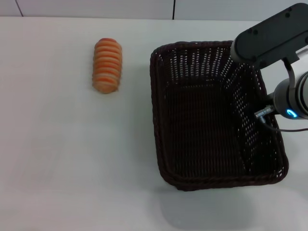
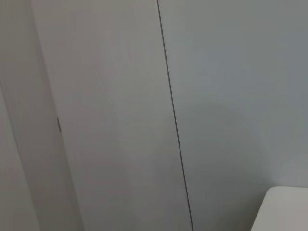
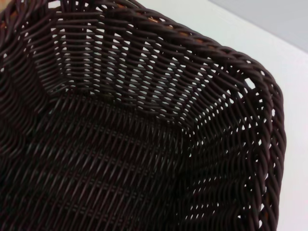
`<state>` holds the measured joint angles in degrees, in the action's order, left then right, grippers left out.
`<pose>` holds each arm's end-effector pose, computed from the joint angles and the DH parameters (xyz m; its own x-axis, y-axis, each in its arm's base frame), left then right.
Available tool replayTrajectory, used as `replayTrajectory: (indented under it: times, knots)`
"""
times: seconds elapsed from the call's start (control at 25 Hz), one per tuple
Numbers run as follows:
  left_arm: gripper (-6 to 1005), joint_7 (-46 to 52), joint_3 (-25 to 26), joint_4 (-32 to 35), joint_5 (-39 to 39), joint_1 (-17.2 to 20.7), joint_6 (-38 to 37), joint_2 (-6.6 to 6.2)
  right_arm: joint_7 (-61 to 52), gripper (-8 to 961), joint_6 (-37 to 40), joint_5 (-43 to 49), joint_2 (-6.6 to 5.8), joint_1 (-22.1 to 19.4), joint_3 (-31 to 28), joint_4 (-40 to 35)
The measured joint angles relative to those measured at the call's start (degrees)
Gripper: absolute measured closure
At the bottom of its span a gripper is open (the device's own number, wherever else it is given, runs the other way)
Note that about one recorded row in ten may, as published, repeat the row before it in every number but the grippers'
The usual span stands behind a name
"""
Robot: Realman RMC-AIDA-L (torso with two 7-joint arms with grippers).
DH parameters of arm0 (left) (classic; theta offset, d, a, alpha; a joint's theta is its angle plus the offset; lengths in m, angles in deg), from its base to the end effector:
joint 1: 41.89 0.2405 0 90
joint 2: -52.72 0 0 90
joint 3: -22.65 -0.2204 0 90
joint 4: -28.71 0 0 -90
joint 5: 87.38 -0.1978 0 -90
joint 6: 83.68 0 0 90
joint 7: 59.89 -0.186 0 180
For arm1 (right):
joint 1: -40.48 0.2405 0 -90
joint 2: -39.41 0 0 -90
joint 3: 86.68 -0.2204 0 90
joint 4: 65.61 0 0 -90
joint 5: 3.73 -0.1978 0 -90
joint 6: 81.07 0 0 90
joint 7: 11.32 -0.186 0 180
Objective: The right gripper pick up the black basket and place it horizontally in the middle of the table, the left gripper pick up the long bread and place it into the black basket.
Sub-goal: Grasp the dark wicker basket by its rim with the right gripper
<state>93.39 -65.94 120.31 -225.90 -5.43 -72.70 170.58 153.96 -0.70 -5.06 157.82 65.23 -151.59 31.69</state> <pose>-0.3677 0.1993 0.1839 0.7058 0.2695 0.6551 0.4871 0.4867 -0.7251 0.1564 0.3198 -0.0338 0.6859 -0.7276 0.0088 -0.4185 -0.4044 -0.8132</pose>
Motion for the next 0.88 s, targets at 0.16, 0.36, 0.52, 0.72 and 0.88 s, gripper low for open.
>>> replayTrajectory:
  times: [0.16,0.36,0.52,0.72,0.88]
  knots:
    - [141,-0.05,0.16,0.89,0.0,0.54,0.0,0.1,0.1,636,-4.64,0.52,-2.75,-1.42,2.61,1.67]
    - [141,-0.08,0.29,2.08,0.0,1.15,-0.09,0.17,0.16,638,-11.14,-1.4,-5.77,-2.73,3.45,3.63]
    - [141,-0.09,0.5,2.79,0.0,1.46,-0.12,0.23,0.19,639,-17.97,-8.27,-10.1,-2.02,3.58,2.78]
    - [141,0.02,1.12,3.28,0.11,1.58,-0.49,0.27,0.22,671,-22.23,-15.96,-14.31,2.02,4.49,-0.42]
    - [141,-0.06,1.41,4.16,0.41,1.68,-2.27,0.35,0.29,719,-23.28,-17.53,-15.66,3.71,4.66,-0.56]
